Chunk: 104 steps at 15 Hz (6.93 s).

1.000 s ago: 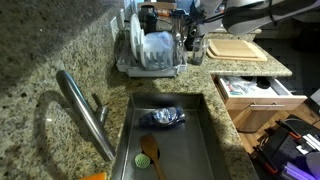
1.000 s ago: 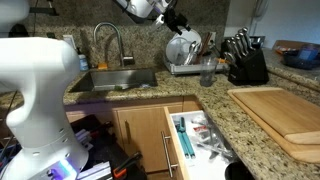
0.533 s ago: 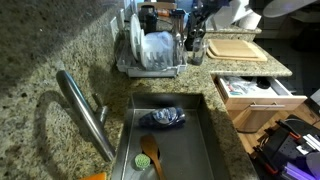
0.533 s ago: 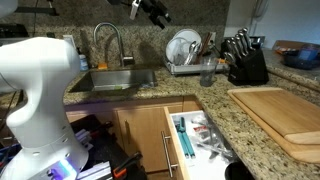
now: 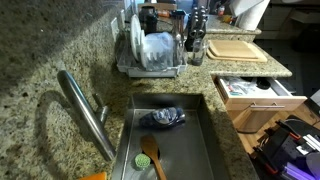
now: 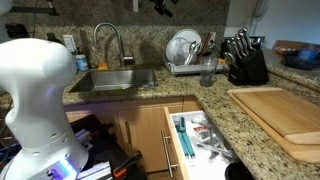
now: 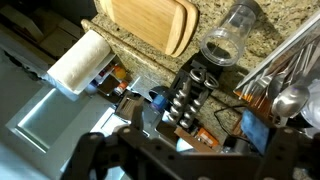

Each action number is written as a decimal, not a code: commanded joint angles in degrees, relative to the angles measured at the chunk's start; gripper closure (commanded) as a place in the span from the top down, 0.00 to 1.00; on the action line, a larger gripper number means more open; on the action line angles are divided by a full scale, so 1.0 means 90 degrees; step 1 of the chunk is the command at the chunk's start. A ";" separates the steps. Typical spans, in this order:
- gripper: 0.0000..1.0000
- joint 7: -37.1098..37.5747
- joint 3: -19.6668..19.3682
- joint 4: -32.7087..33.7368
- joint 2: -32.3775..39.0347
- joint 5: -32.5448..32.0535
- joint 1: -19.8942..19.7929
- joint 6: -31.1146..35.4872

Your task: Close both the tap and the top drawer

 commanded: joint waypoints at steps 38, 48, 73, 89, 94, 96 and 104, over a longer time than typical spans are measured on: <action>1.00 -0.3316 0.1180 -0.1811 0.3098 0.2000 -0.5571 -0.1387; 1.00 -0.3496 0.1149 -0.2047 0.3736 0.1896 -0.5551 -0.2084; 1.00 -0.2294 0.0666 -0.3353 0.3074 0.5752 -0.5315 0.2382; 1.00 -0.3840 0.0685 -0.3834 0.3393 0.7659 -0.5174 0.8378; 1.00 -0.4264 0.0077 -0.3527 0.4000 0.8143 -0.4730 1.0374; 1.00 -0.4274 0.0211 -0.3481 0.4124 0.8578 -0.4785 1.1138; 1.00 -0.4527 -0.0241 -0.3525 0.3887 0.9032 -0.4225 0.9414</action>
